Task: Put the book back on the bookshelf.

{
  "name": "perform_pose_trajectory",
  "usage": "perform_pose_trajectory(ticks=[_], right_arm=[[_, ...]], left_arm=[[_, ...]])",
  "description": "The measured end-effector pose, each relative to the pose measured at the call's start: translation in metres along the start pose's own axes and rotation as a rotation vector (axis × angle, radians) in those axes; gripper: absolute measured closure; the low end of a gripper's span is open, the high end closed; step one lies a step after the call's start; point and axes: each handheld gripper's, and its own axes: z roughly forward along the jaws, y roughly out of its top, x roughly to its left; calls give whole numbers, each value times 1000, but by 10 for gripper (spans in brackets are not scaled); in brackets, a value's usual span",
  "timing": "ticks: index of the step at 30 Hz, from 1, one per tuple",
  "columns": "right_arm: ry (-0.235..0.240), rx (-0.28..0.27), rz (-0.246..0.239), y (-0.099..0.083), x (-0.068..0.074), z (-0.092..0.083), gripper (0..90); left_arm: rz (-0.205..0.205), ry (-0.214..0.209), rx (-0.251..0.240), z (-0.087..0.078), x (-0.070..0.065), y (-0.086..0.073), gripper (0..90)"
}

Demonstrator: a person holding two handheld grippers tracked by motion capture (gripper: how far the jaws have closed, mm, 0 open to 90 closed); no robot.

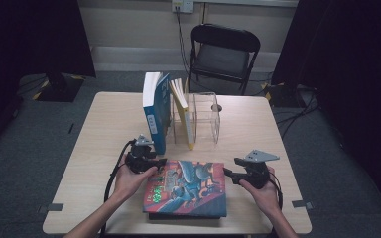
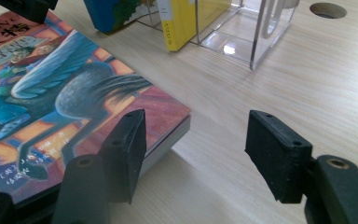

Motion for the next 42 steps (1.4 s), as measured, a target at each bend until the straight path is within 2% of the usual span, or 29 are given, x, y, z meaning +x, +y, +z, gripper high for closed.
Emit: perform_pose_trajectory(ticks=[2, 3, 6, 12, 13, 17, 19, 22, 25, 27, 32, 34, 35, 38, 42], right_arm=[[9, -2, -2, 2, 1, 0, 404], [12, -4, -8, 4, 2, 1, 412], [26, -6, -15, 9, 4, 4, 424], [53, 10, -39, 19, 8, 18, 415], [63, 19, -41, 23, 9, 26, 400], [96, 39, -49, 27, 12, 38, 373], [102, 51, -60, 28, 14, 44, 377], [131, 57, -60, 26, 16, 48, 414], [153, 56, -60, 24, 17, 48, 451], [169, 45, -55, 22, 18, 47, 492], [171, 42, -53, 19, 18, 45, 497], [179, 49, -57, 19, 19, 42, 510], [177, 50, -59, 17, 19, 40, 517], [179, 49, -63, 12, 22, 32, 540], [188, 49, -63, 5, 25, 22, 565]], left_arm=[[-2, 14, -10, -2, -1, -2, 489], [14, 16, 1, -4, 0, -3, 487], [-7, 12, -6, -7, 1, -7, 487], [8, 9, 4, -14, 2, -14, 487], [7, 2, 2, -17, 1, -17, 487], [27, -9, 8, -23, -4, -24, 485], [19, -19, 5, -25, -6, -27, 483], [29, -18, -4, -28, -10, -32, 478], [32, -16, -15, -28, -11, -33, 476], [13, -33, -8, -27, -9, -33, 479], [32, -31, -6, -25, -9, -31, 485], [20, -45, -9, -22, -8, -29, 494], [22, -51, -3, -21, -7, -28, 500], [50, -29, -11, -15, -12, -22, 522], [66, -36, -16, -6, -14, -15, 539]])
